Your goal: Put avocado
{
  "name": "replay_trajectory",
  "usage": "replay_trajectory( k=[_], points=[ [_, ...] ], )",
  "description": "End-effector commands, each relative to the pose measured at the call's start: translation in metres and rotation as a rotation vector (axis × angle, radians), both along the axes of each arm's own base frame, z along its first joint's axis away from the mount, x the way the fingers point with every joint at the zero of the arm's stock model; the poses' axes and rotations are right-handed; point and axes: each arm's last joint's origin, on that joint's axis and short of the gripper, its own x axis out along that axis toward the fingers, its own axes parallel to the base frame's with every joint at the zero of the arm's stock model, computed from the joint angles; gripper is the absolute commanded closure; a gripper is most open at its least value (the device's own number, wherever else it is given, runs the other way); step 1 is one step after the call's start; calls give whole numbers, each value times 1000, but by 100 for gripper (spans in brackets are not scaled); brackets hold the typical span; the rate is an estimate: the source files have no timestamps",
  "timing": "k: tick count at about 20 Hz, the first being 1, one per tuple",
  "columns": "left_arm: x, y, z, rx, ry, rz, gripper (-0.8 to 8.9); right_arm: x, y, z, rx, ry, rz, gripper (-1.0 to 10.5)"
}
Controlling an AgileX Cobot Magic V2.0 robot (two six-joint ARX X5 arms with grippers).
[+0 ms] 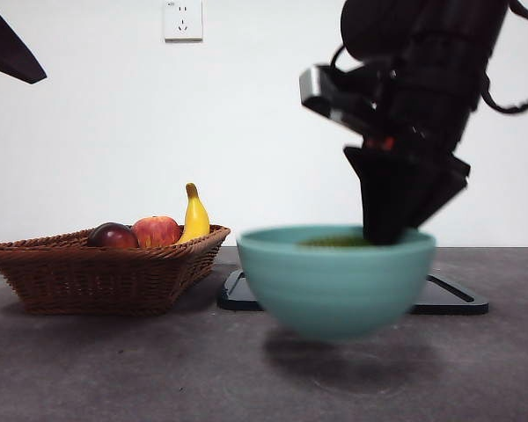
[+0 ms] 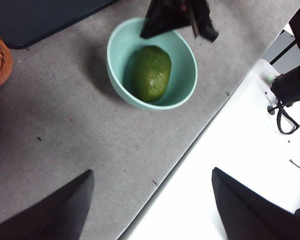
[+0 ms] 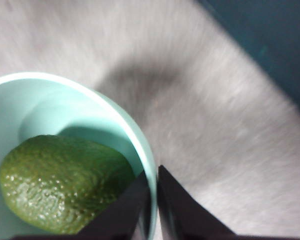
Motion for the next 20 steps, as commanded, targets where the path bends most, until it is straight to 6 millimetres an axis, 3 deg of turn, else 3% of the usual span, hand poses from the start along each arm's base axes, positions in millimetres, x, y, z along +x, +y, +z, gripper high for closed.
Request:
replay_trajectory(
  k=[1,6,10,16,20],
  points=[
    [1,-2,3,-6,-14,-14,443,11,1,16,31,-45,-42,935],
    [1,-2,3,-4,-20,-19,443,47,-14,40,54,-129,-150,935],
    [1,-2,3,-3,-19,-19,443,91,-21,42,48,-130,-219,935],
    [0,-2,2,1,-21,-24,443,156,-25,7,33,-92,-289,935],
    [0,-1,2,2,-19,-24,443,172,-29,-23,16,-56,-317,935]
  ],
)
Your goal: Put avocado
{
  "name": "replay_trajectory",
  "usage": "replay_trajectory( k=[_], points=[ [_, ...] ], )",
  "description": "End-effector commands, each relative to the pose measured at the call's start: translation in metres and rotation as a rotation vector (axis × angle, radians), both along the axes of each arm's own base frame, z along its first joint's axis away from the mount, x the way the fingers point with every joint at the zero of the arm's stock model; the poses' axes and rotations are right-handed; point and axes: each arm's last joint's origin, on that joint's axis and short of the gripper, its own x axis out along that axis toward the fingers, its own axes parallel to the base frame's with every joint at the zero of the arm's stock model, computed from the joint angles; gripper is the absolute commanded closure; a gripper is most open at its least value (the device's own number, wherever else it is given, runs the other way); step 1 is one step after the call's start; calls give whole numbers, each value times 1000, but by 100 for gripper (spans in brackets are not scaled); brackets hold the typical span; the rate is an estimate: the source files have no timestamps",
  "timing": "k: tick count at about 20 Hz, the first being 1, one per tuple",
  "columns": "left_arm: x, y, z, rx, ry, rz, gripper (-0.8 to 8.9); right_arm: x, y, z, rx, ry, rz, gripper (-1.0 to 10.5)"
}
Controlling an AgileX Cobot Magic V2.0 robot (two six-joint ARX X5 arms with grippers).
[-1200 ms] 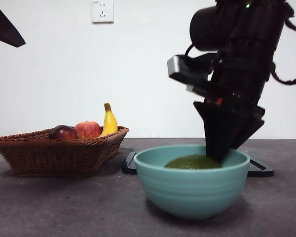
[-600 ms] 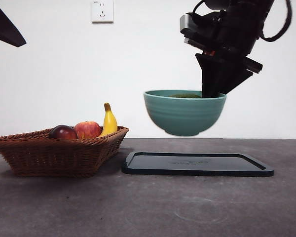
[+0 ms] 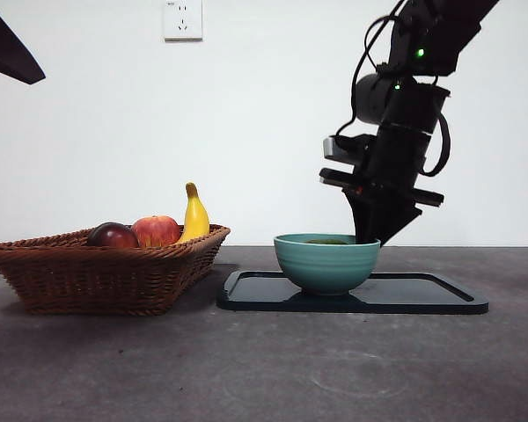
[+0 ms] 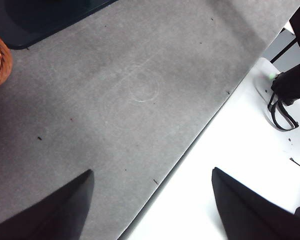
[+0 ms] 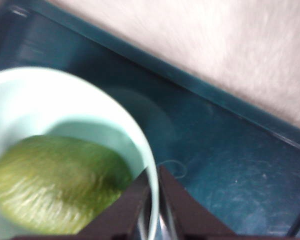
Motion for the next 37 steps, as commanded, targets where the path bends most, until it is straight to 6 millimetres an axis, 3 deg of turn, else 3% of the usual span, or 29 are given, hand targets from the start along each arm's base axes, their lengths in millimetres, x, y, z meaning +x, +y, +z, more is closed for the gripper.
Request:
replay_trajectory(
  k=[1,5,7,10,12,15,19,22,25,30,34,37],
  points=[
    [0,-2,2,-2,-18,-19,443,6,1,-1,10,-7,-14,935],
    [1,-2,3,-4,-21,-19,443,5,1,-2,7,7,-10,930],
    [1,-2,3,-3,-20,-19,443,5,1,-2,7,12,-15,789],
    [1,-2,3,-4,-21,-19,443,2,-1,7,-15,32,-23,699],
    [1,-2,3,-4,-21,-19,443,0,-3,38,-40,-19,-38,660],
    [1,-2,3,-5,-22,-19,443,-20,-9,109,-1,-142,-30,660],
    [1,-2,3,-6,-24,-19,443,-93,-26,197,60,-308,-15,661],
    [1,-2,3,-6,-24,-19,443,-147,-42,225,89,-382,-10,661],
    [1,-2,3,-6,-24,-19,443,-193,-58,221,112,-408,-1,660],
    [1,-2,3,-6,-26,-21,443,-269,-79,179,223,-382,79,661],
    [1,-2,3,-6,-26,-21,443,-312,-90,140,315,-376,142,661],
    [1,-2,3,-6,-26,-20,443,-332,-96,121,339,-386,156,661]
  ],
)
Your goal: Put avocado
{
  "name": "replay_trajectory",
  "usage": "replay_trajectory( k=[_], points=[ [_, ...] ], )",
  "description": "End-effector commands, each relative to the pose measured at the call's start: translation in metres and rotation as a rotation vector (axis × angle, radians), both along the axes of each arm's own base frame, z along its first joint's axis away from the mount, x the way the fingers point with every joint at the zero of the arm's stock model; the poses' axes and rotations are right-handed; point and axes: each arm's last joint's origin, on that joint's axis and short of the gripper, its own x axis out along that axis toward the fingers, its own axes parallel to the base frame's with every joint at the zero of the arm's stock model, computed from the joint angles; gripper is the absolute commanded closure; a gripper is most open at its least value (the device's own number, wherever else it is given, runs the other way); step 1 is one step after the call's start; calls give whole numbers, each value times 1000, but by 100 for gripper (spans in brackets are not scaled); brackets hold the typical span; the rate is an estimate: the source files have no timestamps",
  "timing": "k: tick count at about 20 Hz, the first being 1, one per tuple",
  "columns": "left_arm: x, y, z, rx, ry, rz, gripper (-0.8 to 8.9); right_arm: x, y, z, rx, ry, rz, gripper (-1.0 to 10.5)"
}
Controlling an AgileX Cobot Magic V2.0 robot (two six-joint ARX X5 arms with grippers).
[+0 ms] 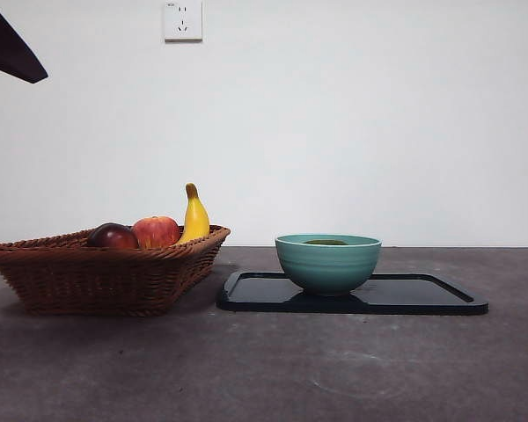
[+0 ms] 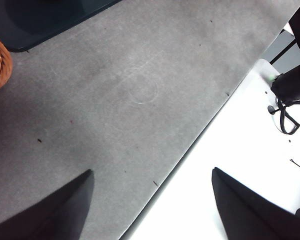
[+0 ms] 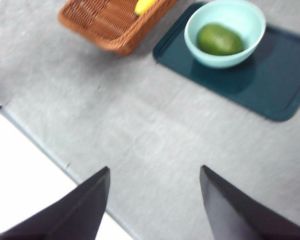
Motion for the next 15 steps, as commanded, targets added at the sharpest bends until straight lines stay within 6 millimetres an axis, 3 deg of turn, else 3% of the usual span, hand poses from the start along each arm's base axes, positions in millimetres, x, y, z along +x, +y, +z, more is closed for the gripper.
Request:
replay_trajectory(
  k=[1,12,13,15],
  points=[
    [1,-2,3,-2,-20,-20,443,-10,-2,-6,29,-18,17,661],
    [0,-2,3,-2,-20,-20,451,-15,-3,-9,65,-11,35,662],
    [0,-2,3,-2,-20,-20,512,-15,-3,-9,65,-11,35,678],
    [1,-2,3,-2,-21,-21,735,-15,-3,-9,65,-11,35,878]
  ],
)
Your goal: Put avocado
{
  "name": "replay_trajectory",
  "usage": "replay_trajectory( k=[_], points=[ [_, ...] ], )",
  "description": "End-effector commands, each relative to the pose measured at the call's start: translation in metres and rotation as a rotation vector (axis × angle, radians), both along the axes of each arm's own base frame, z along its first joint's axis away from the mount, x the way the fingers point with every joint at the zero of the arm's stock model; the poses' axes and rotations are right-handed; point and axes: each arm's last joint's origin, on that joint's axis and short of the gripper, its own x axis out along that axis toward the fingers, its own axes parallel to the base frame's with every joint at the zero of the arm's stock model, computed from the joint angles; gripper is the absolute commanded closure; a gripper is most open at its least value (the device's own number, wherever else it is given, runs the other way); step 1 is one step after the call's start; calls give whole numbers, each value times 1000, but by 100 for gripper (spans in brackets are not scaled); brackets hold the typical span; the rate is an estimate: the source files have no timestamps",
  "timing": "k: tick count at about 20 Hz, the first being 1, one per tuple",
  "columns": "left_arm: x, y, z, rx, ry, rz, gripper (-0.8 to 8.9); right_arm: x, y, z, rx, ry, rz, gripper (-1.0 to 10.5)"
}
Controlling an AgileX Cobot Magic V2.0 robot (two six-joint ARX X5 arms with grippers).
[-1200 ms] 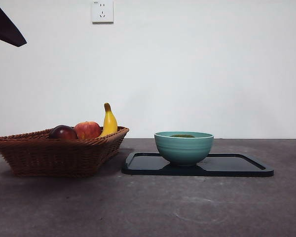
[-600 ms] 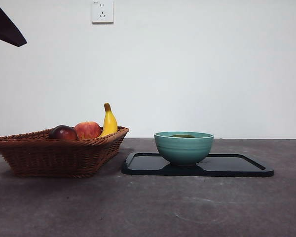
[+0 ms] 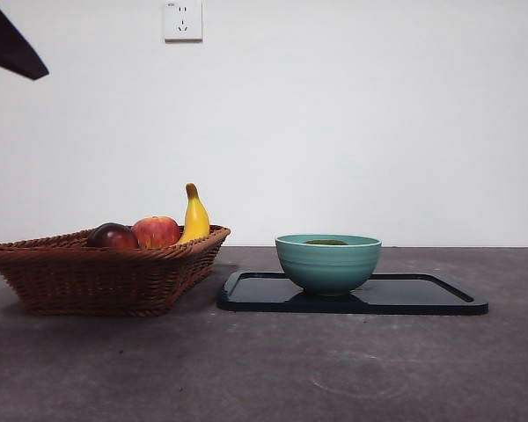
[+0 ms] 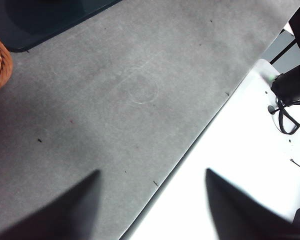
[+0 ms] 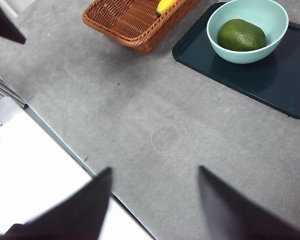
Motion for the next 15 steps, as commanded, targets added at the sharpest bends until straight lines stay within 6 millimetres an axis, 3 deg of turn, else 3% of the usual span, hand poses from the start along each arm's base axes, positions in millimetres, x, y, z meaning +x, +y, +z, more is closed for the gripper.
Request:
replay_trajectory(
  k=[1,15],
  points=[
    [0,-2,3,-2,-20,-20,813,1,1,2,11,1,4,942],
    [0,-2,3,-1,-19,-20,806,2,1,3,16,-23,2,940]
  ],
)
